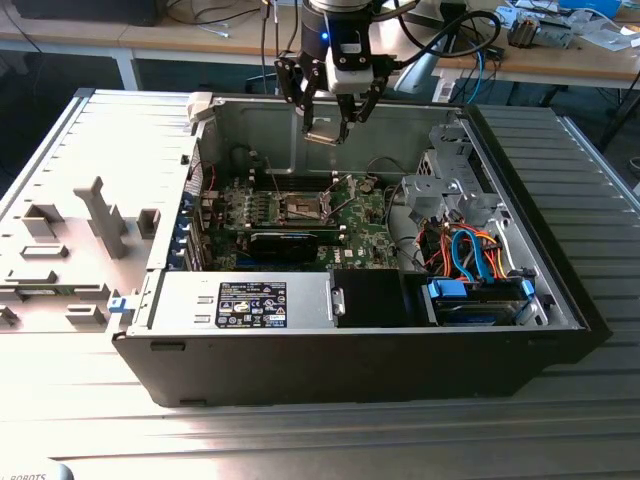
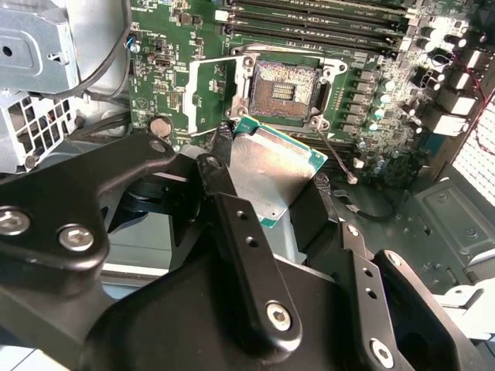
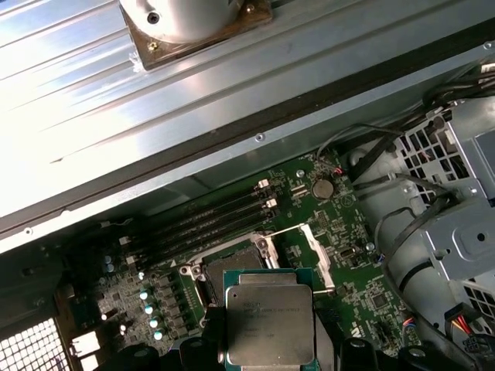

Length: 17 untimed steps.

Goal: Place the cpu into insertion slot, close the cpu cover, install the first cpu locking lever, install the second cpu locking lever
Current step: 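Place the cpu into insertion slot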

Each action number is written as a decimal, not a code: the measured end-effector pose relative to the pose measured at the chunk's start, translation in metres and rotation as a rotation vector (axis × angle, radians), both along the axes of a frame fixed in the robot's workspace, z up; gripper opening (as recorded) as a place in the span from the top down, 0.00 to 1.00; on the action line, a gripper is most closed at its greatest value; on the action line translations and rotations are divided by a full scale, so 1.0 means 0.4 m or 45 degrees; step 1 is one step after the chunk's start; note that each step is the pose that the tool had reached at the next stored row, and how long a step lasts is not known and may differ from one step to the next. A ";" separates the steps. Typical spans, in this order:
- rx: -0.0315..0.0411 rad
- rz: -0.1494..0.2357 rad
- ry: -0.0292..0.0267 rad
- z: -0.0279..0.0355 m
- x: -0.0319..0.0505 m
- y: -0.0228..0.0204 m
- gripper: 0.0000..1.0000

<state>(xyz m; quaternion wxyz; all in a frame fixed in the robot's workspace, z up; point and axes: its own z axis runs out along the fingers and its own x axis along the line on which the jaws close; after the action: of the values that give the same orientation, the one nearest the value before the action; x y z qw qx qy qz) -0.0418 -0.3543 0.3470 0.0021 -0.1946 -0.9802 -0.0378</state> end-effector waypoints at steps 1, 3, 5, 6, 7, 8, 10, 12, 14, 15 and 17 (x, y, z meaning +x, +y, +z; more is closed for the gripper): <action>0.0000 -0.002 0.0001 0.000 0.000 0.000 0.46; 0.0000 -0.010 0.0001 0.000 0.000 0.000 0.46; 0.0000 -0.015 0.0000 0.000 0.000 0.000 0.46; 0.0000 -0.017 0.0000 0.000 0.000 0.000 0.46; 0.0000 -0.020 0.0000 0.000 0.000 0.000 0.46; 0.0000 -0.024 0.0000 0.000 0.000 0.000 0.46; 0.0000 -0.029 0.0000 0.000 0.000 0.000 0.46; 0.0000 -0.033 0.0000 0.000 0.000 0.000 0.46; 0.0000 -0.040 0.0000 -0.001 0.000 0.000 0.46; 0.0000 -0.042 0.0000 -0.001 0.000 0.000 0.46; 0.0000 -0.046 0.0000 -0.001 0.000 0.000 0.46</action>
<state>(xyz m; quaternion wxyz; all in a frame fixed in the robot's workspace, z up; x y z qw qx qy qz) -0.0418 -0.3543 0.3468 0.0014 -0.2124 -0.9764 -0.0379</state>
